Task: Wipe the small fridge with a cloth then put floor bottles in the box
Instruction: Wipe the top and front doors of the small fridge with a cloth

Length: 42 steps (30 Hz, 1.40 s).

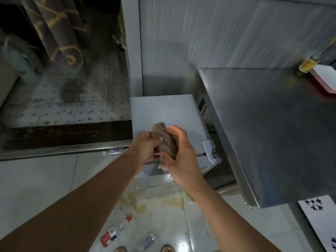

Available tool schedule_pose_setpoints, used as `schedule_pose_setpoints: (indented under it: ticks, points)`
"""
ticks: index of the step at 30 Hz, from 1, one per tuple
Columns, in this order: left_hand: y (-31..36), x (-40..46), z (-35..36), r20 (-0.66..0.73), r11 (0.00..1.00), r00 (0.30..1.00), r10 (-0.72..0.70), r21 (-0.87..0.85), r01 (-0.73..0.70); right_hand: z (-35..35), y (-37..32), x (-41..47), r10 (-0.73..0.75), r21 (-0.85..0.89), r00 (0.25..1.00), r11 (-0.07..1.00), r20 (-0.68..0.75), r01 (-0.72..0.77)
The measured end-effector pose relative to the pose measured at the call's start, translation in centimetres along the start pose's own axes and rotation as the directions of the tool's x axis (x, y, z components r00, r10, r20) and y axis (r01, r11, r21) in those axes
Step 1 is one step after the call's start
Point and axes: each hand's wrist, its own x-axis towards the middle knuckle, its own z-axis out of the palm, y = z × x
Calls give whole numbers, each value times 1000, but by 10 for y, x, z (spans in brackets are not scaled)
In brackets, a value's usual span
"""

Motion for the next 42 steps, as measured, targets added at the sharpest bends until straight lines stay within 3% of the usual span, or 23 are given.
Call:
schedule_pose_setpoints:
  ticks: [2, 5, 8, 14, 18, 22, 24, 26, 28, 30, 32, 33, 35, 37, 38, 40, 42]
  points:
    - [9, -7, -8, -53, 999, 998, 29, -29, -31, -1, -11, 0, 33, 114, 999, 993, -10, -32]
    - [17, -16, -21, -62, 996, 996, 64, -57, -67, -8, -20, 8, 241, 291, 964, 935, -108, -202]
    - [24, -25, -34, -13, 993, 998, 60, -100, -61, -13, -29, 20, 425, 326, 904, 851, 35, -413]
    - [32, -32, -53, 25, 989, 990, 136, -58, -134, 2, -60, 25, 363, 478, 892, 754, 270, -451]
    - [38, -30, -57, -112, 988, 983, 146, 57, -140, 7, -76, 27, 458, 417, 879, 778, 135, -470]
    - [37, -36, -60, 137, 985, 990, 47, 159, -68, 8, -79, 31, 452, 330, 882, 859, -132, -391]
    - [33, -36, -60, 146, 973, 989, 21, 226, -54, 5, -78, 31, 441, 392, 880, 852, -175, -348]
    - [30, -30, -62, 35, 990, 999, -5, 140, 0, -4, -75, 28, 468, 410, 862, 837, -194, -362]
    - [29, -24, -62, -25, 999, 998, -53, -2, 53, -17, -72, 22, 447, 290, 873, 877, -197, -383]
    - [26, -18, -60, -70, 997, 997, -39, -71, 34, -29, -65, 13, 398, 184, 903, 911, -161, -368]
    - [23, -17, -55, -117, 997, 993, 19, -71, -27, -37, -59, 0, 403, 192, 913, 903, -66, -385]
    - [23, -17, -53, -90, 997, 994, 57, -45, -61, -40, -55, -4, 409, 162, 912, 902, -19, -401]
    - [20, -17, -47, 65, 988, 991, 115, 91, -121, -45, -42, -10, 382, -121, 924, 917, -1, -380]
    - [13, -12, -39, 157, 887, 970, 184, 399, -232, -47, -30, -11, 327, -375, 942, 867, -74, -330]
    - [9, -8, -34, 154, 768, 959, 239, 574, -284, -48, -23, -12, 300, -430, 947, 844, -113, -319]
    - [0, 1, -24, 156, 537, 926, 344, 777, -330, -50, -4, -16, 305, -442, 938, 827, -167, -347]
    - [-11, 12, -15, 185, 449, 914, 361, 824, -344, -57, 16, -24, 391, -319, 911, 853, -133, -413]
